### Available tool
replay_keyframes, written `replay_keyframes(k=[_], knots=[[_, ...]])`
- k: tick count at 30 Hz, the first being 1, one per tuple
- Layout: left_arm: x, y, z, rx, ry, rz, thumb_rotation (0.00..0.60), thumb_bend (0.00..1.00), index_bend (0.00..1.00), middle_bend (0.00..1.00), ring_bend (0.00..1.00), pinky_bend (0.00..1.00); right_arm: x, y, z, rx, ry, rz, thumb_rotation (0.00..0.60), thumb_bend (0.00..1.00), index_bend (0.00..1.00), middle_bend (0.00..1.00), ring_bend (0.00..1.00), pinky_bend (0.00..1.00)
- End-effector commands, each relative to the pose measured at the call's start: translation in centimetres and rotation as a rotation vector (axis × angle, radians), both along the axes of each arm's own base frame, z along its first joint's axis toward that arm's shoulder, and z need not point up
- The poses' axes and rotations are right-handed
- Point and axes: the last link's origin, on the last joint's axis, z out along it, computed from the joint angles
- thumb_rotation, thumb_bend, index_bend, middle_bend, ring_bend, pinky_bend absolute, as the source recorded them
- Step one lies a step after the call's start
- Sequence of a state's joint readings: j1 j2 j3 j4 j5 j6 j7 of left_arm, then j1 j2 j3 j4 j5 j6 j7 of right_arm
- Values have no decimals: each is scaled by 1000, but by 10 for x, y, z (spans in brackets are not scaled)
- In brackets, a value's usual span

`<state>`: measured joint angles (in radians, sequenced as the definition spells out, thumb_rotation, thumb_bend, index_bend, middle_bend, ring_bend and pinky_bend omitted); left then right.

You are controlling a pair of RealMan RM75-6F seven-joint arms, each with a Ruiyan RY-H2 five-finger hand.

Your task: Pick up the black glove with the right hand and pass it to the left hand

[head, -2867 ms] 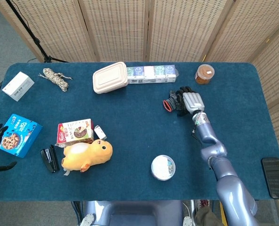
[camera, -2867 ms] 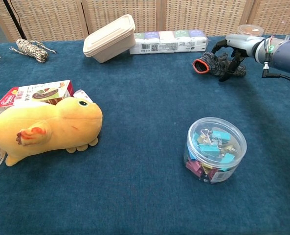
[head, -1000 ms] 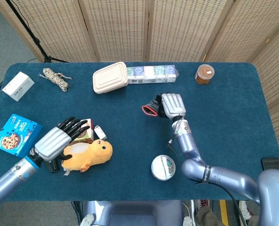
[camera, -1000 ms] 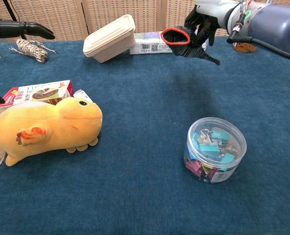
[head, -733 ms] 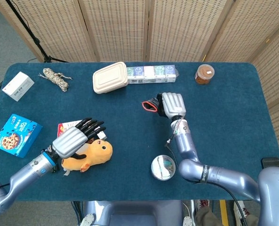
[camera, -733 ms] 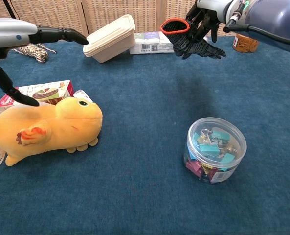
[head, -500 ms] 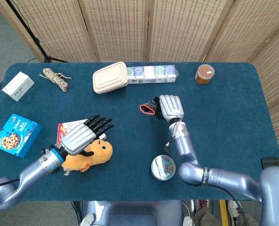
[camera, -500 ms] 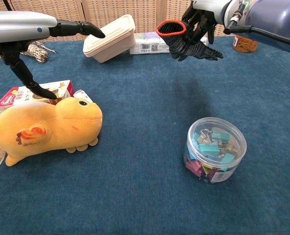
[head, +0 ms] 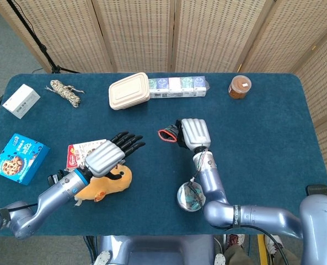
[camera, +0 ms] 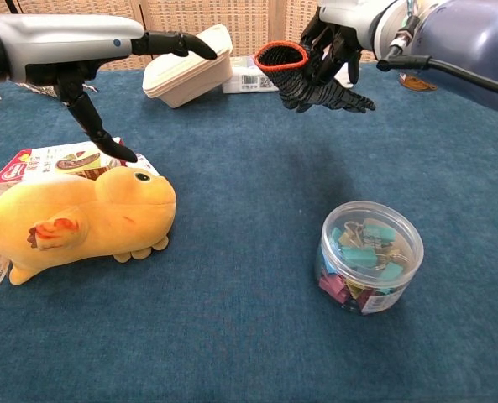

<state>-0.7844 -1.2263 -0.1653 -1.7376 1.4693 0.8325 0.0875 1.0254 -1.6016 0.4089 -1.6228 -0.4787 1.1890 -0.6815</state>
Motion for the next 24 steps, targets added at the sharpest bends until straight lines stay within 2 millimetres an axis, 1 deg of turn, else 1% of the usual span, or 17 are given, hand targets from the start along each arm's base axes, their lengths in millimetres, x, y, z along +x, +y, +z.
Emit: replay_keyframes(k=[1, 11, 24], knots=[[6, 2, -5, -2, -6, -9, 600, 72, 0, 0, 0, 0, 3, 3, -2, 7, -10, -5, 600, 612, 541, 487, 435, 599], [21, 8, -24, -29, -30, 0, 600, 73, 0, 0, 0, 0, 12, 11, -3, 20, -58, -23, 600, 620, 541, 487, 435, 599], [34, 10, -29, -43, -54, 14, 600, 72, 0, 0, 0, 0, 20, 22, -5, 43, -86, -18, 600, 620, 542, 487, 435, 599]])
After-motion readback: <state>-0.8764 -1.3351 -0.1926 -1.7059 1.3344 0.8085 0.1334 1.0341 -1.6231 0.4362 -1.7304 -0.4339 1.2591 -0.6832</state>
